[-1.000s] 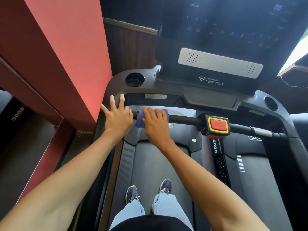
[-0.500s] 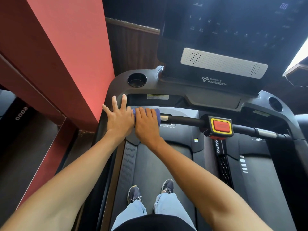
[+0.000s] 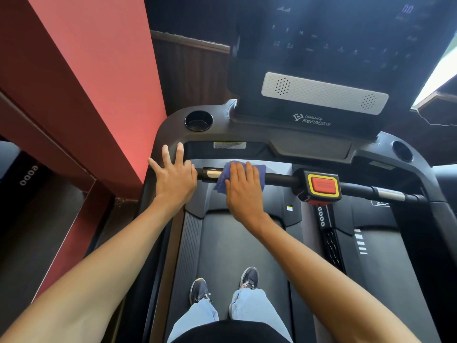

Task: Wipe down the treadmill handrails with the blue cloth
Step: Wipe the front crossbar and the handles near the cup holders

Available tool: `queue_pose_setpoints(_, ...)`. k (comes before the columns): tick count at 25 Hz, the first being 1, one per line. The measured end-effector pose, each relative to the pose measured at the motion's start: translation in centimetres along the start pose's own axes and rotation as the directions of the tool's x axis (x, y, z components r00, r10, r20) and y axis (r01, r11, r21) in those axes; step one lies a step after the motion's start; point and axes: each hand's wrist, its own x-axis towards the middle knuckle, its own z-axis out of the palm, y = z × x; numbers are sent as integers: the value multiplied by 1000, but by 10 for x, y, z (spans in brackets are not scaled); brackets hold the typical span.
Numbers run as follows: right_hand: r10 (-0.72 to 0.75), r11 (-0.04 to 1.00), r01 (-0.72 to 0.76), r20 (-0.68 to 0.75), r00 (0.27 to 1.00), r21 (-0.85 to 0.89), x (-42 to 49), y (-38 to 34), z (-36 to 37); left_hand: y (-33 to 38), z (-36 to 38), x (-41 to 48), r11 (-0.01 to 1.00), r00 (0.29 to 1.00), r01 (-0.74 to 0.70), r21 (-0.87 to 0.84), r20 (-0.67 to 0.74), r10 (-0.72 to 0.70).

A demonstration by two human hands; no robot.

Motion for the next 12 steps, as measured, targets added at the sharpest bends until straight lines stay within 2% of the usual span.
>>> queue_pose_setpoints(4, -139, 988, 133, 75, 987, 84, 16, -44, -1, 0, 3, 0, 1000, 1000, -9, 3, -3, 9)
queue_pose_setpoints(7, -185, 980, 176, 104, 977, 89, 22, -47, -7, -3, 6, -1, 1000, 1000, -19, -17, -13, 19)
queue_pose_setpoints(12, -32, 999, 31, -6, 999, -37, -7, 10, -8, -3, 5, 0, 999, 999, -9, -35, -33, 8)
